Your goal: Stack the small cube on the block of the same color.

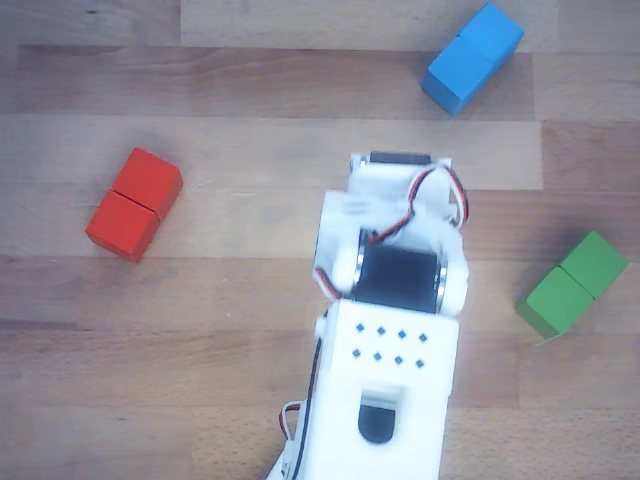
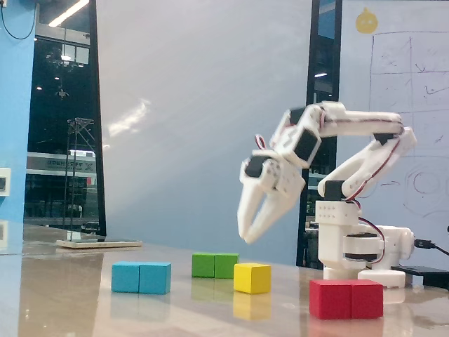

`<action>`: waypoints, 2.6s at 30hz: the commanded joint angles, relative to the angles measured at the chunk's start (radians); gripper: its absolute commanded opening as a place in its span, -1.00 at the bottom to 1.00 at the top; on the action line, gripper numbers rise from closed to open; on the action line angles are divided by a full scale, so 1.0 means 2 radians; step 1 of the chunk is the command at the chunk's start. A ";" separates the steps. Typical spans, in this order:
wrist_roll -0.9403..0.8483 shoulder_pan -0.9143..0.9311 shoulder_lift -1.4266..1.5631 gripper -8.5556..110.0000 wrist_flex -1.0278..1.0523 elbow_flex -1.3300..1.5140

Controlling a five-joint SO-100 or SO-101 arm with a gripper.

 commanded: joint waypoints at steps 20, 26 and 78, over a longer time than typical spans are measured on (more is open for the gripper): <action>-0.002 -0.061 0.416 -0.85 0.086 0.206; -0.002 -0.061 0.440 -0.85 0.173 0.195; 0.039 -0.009 0.439 -0.85 0.173 0.194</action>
